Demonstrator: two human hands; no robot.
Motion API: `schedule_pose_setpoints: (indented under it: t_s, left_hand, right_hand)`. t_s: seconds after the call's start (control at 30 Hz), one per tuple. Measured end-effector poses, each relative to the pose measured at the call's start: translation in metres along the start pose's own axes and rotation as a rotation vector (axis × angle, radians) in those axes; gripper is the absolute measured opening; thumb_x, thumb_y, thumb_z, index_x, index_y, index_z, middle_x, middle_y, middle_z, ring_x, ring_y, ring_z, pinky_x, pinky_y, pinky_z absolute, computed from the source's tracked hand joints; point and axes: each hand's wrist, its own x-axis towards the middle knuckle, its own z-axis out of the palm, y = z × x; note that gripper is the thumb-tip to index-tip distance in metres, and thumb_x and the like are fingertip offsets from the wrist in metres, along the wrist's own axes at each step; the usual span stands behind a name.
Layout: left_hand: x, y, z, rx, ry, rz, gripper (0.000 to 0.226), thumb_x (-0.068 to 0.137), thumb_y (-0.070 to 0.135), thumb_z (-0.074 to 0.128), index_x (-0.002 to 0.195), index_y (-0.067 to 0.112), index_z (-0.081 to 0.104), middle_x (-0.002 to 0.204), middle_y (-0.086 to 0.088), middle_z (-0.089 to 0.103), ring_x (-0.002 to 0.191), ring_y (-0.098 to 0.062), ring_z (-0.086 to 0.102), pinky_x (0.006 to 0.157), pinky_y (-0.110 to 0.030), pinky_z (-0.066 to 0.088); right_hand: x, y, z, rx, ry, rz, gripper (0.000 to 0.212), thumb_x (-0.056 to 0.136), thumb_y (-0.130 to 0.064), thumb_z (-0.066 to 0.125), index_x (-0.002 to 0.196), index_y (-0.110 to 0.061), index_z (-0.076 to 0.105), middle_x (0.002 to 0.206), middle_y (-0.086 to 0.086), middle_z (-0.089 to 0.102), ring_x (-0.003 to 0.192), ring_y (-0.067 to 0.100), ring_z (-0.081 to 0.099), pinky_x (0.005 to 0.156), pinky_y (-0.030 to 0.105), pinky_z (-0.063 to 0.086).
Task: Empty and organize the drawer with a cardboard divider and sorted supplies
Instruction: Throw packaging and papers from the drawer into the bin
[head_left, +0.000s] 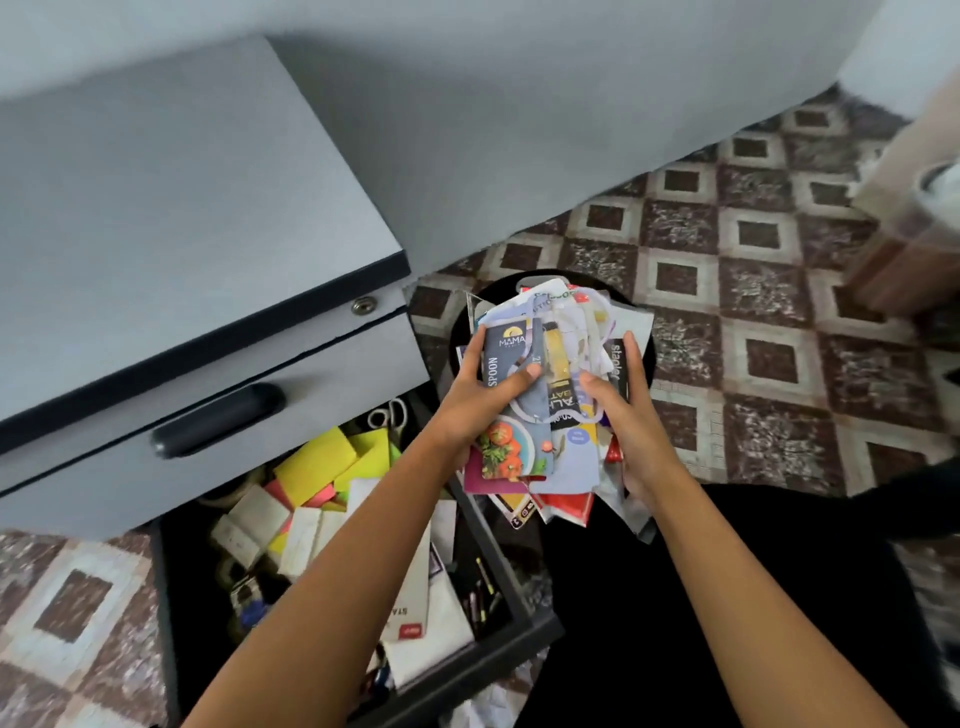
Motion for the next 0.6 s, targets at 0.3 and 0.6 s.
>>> schedule_pose_setpoints:
  t_s: [0.3, 0.6]
  left_hand:
    - [0.087, -0.003, 0.004, 0.066, 0.043, -0.181, 0.090, 0.080, 0.036, 0.072, 0.148, 0.038, 0.013, 0.134, -0.005, 0.052, 0.102, -0.028, 0.064, 0.085, -0.042, 0.054]
    - [0.125, -0.028, -0.001, 0.037, 0.072, -0.289, 0.067, 0.087, 0.032, 0.064, 0.143, 0.031, 0.026, 0.125, -0.005, 0.055, 0.095, -0.024, 0.062, 0.082, -0.039, 0.053]
  right_hand:
    - [0.084, 0.006, -0.014, -0.144, -0.008, 0.200, 0.076, 0.088, -0.042, 0.059, 0.146, -0.047, 0.009, 0.154, -0.005, 0.025, 0.139, 0.019, 0.028, 0.095, 0.033, 0.027]
    - [0.138, 0.032, -0.021, -0.150, -0.014, 0.403, 0.083, 0.086, -0.044, 0.061, 0.147, -0.044, 0.005, 0.155, -0.001, 0.023, 0.141, 0.021, 0.025, 0.111, 0.038, 0.022]
